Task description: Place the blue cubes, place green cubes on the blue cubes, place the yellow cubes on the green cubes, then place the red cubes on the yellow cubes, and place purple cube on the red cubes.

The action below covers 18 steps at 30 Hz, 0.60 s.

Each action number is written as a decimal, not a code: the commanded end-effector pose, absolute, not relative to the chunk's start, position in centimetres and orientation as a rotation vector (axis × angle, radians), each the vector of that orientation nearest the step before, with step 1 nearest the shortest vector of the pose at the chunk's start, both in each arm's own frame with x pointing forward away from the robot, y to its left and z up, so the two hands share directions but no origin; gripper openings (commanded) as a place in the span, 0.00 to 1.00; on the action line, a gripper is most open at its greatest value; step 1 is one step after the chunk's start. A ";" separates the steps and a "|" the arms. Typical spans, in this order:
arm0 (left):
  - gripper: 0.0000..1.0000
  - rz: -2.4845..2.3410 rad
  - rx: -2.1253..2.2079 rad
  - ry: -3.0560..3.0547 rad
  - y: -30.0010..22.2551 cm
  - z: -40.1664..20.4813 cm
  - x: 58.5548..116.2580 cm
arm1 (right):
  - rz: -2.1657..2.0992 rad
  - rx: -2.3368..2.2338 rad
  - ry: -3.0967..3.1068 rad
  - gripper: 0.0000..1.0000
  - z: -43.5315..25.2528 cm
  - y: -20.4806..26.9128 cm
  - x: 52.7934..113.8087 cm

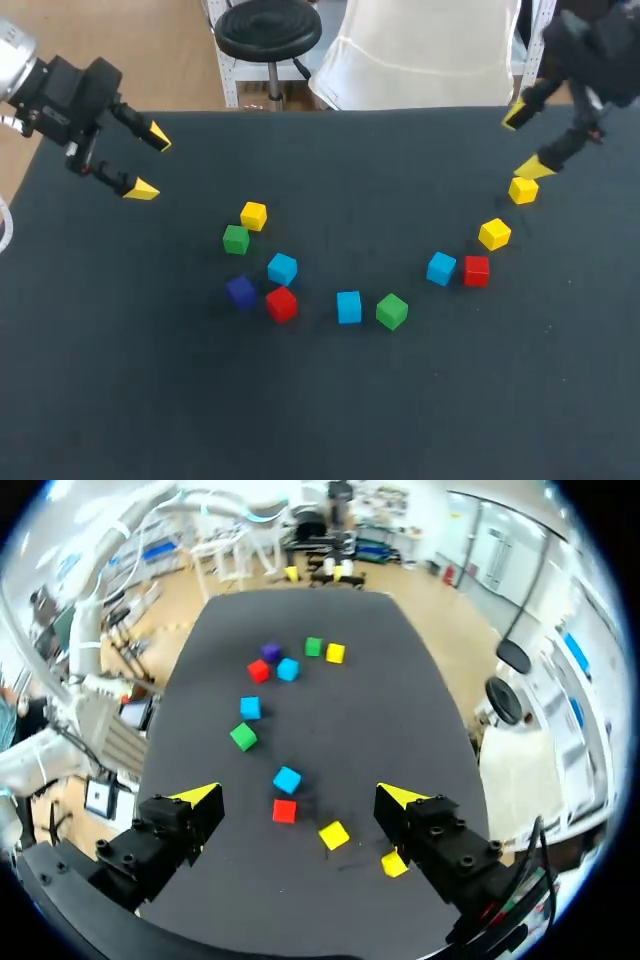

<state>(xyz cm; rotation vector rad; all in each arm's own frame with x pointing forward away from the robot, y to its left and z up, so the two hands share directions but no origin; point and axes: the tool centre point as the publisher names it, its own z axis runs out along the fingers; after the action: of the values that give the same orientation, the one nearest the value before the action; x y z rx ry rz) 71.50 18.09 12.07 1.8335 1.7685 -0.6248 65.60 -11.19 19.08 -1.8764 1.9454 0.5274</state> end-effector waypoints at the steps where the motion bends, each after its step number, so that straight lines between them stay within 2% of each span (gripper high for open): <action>1: 1.00 -0.625 1.835 1.766 18.1 12.0 71.6 | 0.010 -2.258 1.899 1.00 19.6 -7.1 64.9; 12: 1.00 -0.625 1.835 1.766 18.1 12.0 71.6 | -0.044 -2.147 1.960 1.00 18.7 0.6 65.0; 18: 1.00 -0.625 1.835 1.766 18.1 12.0 71.6 | -0.010 -2.144 2.085 1.00 16.7 3.2 64.0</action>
<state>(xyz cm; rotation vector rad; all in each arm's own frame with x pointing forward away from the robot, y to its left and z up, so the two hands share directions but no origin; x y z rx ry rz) 71.50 18.09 12.07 1.8335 1.7685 -0.6249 63.69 1.85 17.31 -2.0876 2.0172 0.0862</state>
